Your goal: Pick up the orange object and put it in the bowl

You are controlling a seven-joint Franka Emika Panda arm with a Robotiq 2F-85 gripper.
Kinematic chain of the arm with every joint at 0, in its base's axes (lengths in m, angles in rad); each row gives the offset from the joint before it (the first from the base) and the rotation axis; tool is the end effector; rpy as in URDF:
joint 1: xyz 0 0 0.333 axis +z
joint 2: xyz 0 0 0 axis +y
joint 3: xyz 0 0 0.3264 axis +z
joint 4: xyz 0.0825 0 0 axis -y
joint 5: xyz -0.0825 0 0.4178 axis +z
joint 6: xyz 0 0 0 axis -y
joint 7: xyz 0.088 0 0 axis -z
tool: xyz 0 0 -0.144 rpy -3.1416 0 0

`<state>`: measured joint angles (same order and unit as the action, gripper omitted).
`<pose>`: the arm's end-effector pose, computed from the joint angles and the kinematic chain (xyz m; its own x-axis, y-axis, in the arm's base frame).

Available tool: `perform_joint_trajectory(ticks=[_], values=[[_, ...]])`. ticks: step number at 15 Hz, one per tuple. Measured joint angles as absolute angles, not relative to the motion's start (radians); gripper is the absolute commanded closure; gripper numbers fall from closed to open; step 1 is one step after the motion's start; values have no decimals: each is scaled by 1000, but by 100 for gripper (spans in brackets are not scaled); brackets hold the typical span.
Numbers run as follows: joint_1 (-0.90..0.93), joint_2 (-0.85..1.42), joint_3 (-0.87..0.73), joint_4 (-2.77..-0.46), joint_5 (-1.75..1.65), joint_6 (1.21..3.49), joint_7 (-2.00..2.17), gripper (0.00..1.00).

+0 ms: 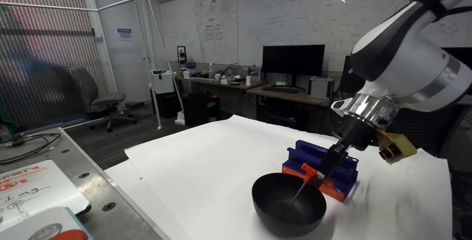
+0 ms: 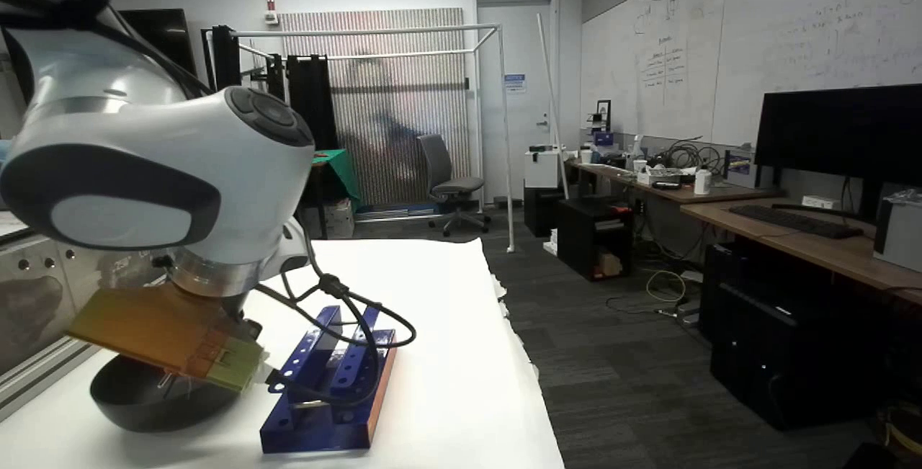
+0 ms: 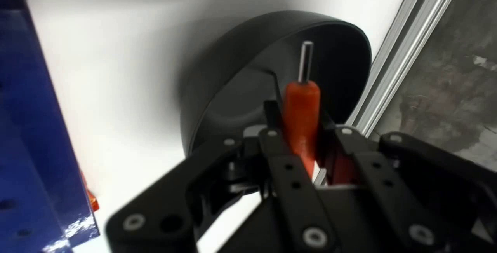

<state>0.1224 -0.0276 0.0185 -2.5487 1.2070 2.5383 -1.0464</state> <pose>0.4729 0.0757 0.2306 0.9442 0.0560 0.3246 0.2287 -0.8206 -0.5237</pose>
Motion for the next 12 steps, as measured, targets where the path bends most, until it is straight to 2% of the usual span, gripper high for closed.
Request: perform_joint_trajectory(ticks=[1, 2, 8, 12], values=[[122, -15, 23, -2544, 1218, 2543, -1057, 53], [121, -5, 26, -2538, 1224, 2543, -1063, 49], [105, 22, 27, -2516, 1225, 2545, -1063, 2], [76, -13, 23, -2517, 1169, 2547, -1012, 0]])
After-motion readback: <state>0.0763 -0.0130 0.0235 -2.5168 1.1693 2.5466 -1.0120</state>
